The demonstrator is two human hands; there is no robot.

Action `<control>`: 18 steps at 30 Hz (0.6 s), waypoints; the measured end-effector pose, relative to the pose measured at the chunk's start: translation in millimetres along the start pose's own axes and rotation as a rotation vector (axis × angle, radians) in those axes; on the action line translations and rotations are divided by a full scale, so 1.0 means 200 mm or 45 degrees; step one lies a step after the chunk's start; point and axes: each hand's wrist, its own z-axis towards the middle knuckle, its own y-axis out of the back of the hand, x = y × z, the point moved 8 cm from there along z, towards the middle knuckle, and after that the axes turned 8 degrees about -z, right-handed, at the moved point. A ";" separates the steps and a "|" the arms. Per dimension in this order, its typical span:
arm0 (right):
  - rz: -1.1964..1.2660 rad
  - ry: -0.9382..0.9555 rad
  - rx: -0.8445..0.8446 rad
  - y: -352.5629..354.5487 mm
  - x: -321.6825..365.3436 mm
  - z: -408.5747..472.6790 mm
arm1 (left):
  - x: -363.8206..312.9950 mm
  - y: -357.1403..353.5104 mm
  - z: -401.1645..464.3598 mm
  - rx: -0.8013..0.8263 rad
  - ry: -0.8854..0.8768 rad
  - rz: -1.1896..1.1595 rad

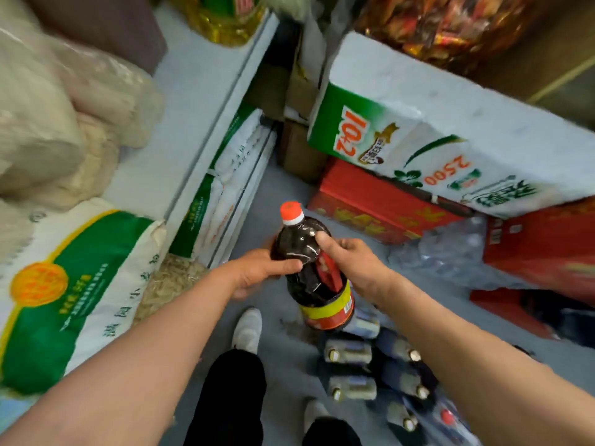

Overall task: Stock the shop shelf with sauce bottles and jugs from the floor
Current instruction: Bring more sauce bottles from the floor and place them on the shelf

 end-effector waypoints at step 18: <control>-0.135 0.853 0.146 0.19 0.65 -1.68 | -0.61 -1.08 -1.73 -0.532 -0.851 0.186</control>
